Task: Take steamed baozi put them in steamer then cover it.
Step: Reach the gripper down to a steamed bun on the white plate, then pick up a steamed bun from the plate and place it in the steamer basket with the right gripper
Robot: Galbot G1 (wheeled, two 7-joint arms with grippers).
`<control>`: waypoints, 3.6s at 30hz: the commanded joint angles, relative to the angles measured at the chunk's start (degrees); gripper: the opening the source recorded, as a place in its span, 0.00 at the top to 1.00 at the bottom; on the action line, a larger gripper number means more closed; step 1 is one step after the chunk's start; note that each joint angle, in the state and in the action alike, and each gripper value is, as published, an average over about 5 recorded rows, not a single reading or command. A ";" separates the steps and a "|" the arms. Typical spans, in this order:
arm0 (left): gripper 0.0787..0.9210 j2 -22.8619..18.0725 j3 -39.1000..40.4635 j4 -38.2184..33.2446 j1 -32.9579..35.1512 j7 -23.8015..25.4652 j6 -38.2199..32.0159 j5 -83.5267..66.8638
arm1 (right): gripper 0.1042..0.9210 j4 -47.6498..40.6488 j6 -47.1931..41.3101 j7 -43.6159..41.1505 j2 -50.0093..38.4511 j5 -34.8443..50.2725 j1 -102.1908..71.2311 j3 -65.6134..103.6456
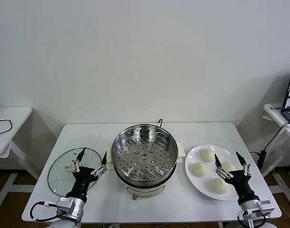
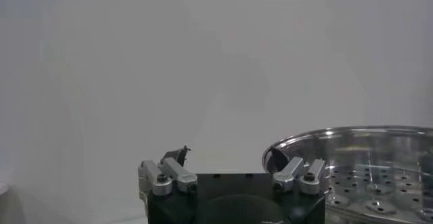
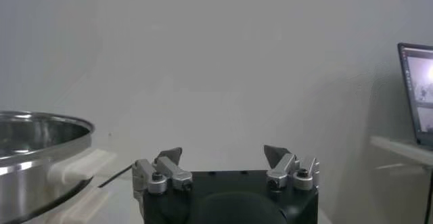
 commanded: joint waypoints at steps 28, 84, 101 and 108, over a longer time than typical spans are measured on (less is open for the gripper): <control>0.12 0.78 -3.33 0.60 0.37 1.95 -1.20 -0.28 | 0.12 -23.91 -13.31 -24.03 -46.53 -21.45 34.22 -26.31; 0.12 -0.55 0.44 0.87 0.32 0.13 -1.74 2.49 | 0.13 -57.98 -9.97 -53.51 -26.63 -30.92 80.09 -70.45; 0.12 -0.65 0.50 0.22 0.66 0.15 -1.97 2.68 | 0.31 -46.04 -10.65 -53.34 -35.80 -23.52 84.95 -77.47; 0.12 -0.21 0.30 -0.92 1.42 0.20 -1.83 2.75 | 0.30 -28.45 -5.02 -55.11 -46.47 -17.54 101.61 -91.04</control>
